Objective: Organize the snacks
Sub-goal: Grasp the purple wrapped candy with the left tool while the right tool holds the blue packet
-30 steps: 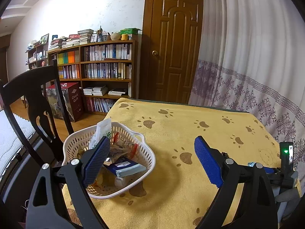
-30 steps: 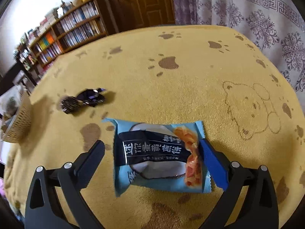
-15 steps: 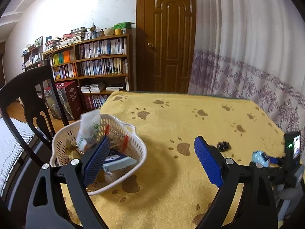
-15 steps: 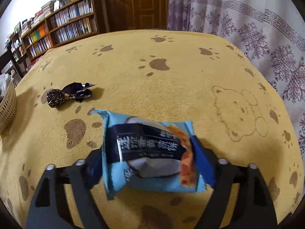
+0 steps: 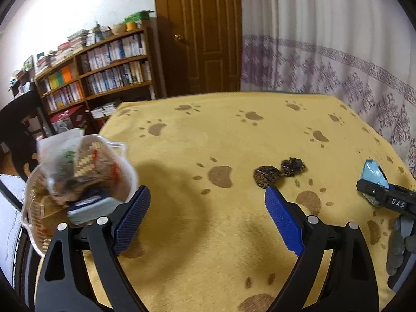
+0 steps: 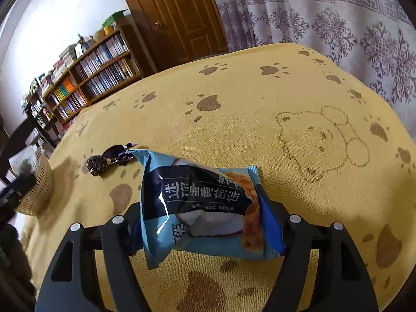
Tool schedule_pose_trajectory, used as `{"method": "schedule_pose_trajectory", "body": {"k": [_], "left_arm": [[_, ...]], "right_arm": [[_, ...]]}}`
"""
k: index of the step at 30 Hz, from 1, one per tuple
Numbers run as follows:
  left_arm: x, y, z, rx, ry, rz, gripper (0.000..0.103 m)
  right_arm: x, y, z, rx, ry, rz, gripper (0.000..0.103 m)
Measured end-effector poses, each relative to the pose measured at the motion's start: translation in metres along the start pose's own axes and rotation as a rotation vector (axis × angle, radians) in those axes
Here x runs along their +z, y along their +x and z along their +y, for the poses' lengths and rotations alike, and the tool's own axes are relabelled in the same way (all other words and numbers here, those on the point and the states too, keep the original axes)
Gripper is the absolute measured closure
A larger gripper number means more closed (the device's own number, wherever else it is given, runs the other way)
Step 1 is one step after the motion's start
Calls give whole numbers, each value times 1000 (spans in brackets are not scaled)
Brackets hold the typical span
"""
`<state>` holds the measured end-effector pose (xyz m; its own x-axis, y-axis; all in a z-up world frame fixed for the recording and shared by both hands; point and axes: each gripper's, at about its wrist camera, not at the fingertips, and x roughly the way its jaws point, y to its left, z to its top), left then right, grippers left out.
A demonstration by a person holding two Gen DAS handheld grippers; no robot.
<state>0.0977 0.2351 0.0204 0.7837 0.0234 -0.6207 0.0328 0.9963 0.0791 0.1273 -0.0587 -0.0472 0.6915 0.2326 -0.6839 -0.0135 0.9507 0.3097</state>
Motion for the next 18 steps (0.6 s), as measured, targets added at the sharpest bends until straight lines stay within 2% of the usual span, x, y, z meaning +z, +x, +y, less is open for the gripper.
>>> {"method": "schedule_pose_trajectory", "body": {"k": [5, 12, 18], "left_arm": [[8, 31, -28, -64, 85, 37, 12], [10, 85, -49, -77, 153, 122, 12], [15, 105, -59, -92, 200, 149, 14]], "right_arm": [[0, -1, -5, 31, 36, 2, 31], [1, -7, -1, 65, 41, -14, 31], [1, -8, 0, 79, 48, -14, 31]]}}
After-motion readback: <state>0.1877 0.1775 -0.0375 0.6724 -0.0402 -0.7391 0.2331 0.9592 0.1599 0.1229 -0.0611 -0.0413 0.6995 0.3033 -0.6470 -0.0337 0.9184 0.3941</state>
